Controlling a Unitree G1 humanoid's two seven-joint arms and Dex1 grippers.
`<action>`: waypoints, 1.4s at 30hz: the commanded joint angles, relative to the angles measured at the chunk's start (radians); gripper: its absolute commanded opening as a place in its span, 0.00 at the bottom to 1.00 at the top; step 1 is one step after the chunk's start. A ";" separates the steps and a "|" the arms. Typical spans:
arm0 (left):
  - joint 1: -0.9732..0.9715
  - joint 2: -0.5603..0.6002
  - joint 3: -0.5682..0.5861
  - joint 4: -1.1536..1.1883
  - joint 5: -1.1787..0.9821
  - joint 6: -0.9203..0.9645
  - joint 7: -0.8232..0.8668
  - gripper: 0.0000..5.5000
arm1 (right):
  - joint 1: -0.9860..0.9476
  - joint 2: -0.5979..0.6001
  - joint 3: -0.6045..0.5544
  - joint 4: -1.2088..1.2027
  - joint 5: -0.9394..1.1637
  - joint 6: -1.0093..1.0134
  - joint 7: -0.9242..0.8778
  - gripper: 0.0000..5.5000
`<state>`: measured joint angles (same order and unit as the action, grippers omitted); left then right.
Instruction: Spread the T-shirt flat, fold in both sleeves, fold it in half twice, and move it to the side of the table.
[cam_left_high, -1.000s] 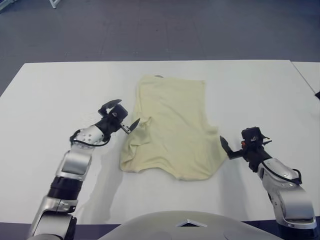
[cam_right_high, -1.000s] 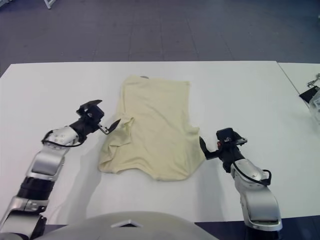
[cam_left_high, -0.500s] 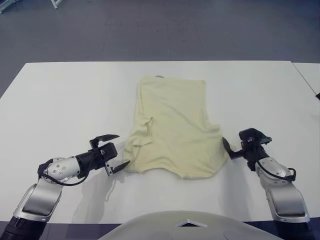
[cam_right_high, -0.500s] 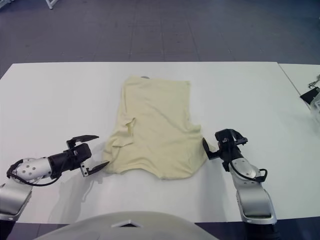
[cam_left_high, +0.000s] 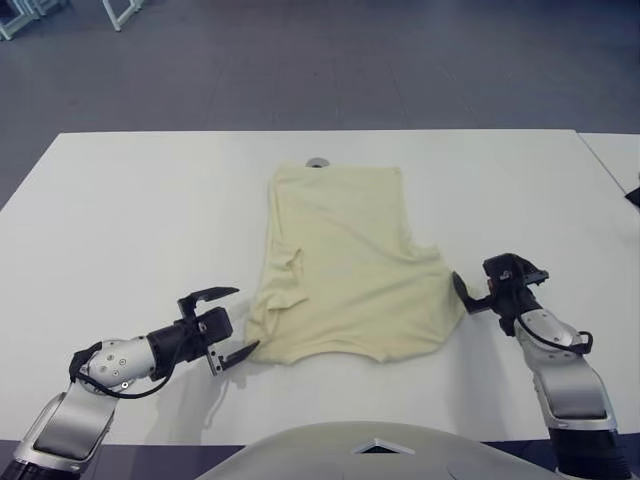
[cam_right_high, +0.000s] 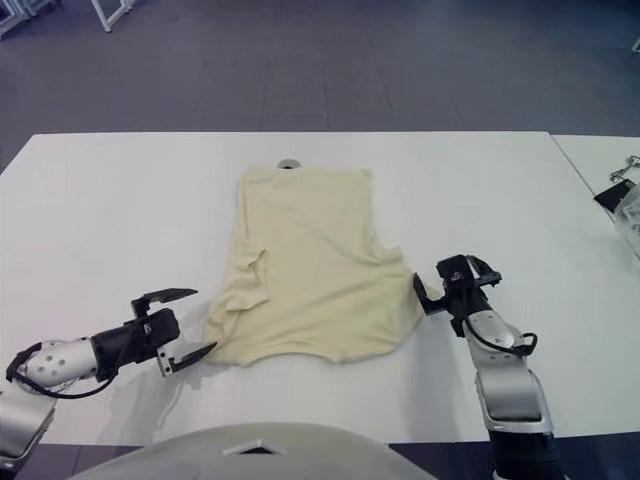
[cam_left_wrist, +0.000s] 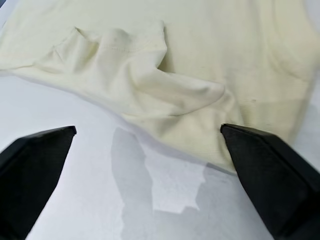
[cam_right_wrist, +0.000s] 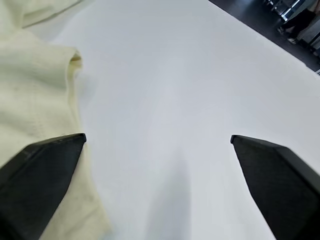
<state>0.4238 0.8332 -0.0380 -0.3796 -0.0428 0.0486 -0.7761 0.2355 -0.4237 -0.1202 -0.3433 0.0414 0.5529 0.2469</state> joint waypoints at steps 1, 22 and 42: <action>-0.016 -0.028 -0.040 0.009 0.020 0.058 0.004 0.98 | -0.006 0.068 -0.128 -0.157 0.156 0.052 0.015 0.98; 0.000 -0.019 0.042 -0.076 -0.059 0.103 -0.032 0.98 | 0.135 0.181 -0.201 -0.196 0.384 0.335 -0.035 0.64; -0.036 -0.040 0.038 -0.048 -0.049 0.094 -0.023 0.98 | 0.115 0.229 -0.258 -0.219 0.522 0.380 -0.070 0.07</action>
<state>0.3985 0.7978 -0.0016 -0.4399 -0.1005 0.1423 -0.7998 0.3618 -0.2004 -0.3734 -0.5595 0.5493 0.9274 0.1872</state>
